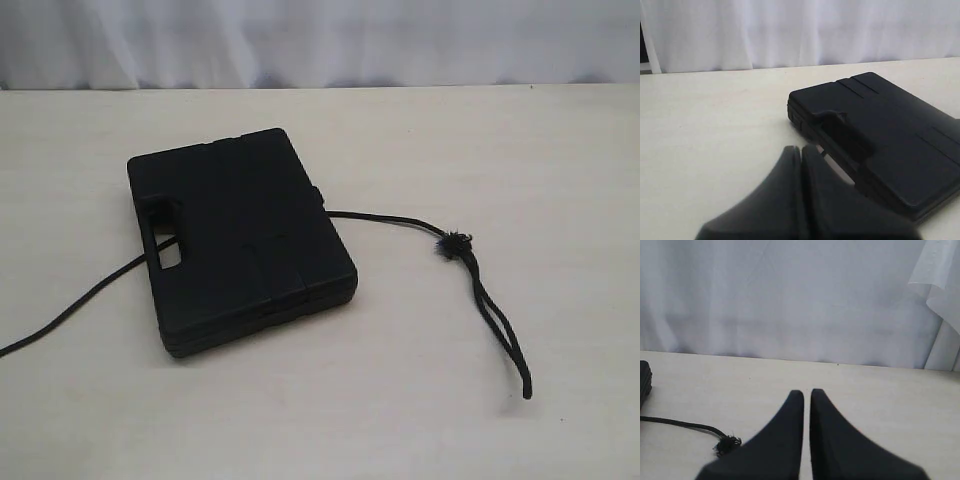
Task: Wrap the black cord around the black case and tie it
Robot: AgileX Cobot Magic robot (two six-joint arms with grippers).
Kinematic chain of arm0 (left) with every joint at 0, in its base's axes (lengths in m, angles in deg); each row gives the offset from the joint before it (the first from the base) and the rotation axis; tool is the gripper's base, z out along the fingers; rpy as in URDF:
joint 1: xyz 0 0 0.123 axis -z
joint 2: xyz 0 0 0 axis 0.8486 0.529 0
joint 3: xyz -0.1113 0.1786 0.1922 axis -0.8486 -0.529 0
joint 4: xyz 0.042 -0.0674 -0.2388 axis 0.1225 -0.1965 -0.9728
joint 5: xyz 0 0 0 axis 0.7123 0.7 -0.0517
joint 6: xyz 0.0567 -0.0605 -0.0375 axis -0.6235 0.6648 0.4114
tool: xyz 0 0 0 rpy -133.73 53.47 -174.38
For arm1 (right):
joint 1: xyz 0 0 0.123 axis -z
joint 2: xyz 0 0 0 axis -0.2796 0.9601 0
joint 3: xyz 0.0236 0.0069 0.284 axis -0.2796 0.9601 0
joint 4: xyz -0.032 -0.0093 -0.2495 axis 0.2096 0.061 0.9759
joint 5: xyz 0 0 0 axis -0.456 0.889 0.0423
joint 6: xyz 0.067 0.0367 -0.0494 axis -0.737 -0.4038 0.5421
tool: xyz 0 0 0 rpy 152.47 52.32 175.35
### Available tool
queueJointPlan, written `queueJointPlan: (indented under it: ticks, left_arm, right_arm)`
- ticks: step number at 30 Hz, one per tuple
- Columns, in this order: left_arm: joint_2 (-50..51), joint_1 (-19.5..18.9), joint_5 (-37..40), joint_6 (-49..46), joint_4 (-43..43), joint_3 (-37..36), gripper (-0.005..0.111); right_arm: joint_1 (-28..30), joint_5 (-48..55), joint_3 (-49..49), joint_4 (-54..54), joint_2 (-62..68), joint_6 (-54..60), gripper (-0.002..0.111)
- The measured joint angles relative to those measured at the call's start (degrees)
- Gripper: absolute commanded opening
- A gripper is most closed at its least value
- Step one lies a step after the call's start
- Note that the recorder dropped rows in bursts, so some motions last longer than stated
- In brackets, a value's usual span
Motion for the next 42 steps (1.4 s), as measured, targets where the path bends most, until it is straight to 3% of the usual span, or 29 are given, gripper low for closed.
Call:
queueJointPlan:
  ticks: [15, 19, 29, 37, 42]
  left_arm:
    - [0.00, 0.00, -5.98, -0.06, 1.51, 0.00, 0.000]
    - [0.00, 0.00, -16.17, 0.07, 1.29, 0.00, 0.000]
    - [-0.17, 0.00, -58.08, 6.67, 0.17, 0.00, 0.000]
    - [0.41, 0.00, -66.91, 6.17, -1.36, 4.80, 0.000]
    - [11.41, 0.00, -66.83, 3.66, -5.03, 12.75, 0.000]
  right_arm:
    - [0.00, 0.00, 0.00, 0.00, 0.00, 0.00, 0.004]
    - [0.00, 0.00, 0.00, 0.00, 0.00, 0.00, 0.004]
    - [0.00, 0.00, 0.00, 0.00, 0.00, 0.00, 0.004]
    - [0.00, 0.00, 0.00, 0.00, 0.00, 0.00, 0.004]
    - [0.00, 0.00, 0.00, 0.00, 0.00, 0.00, 0.004]
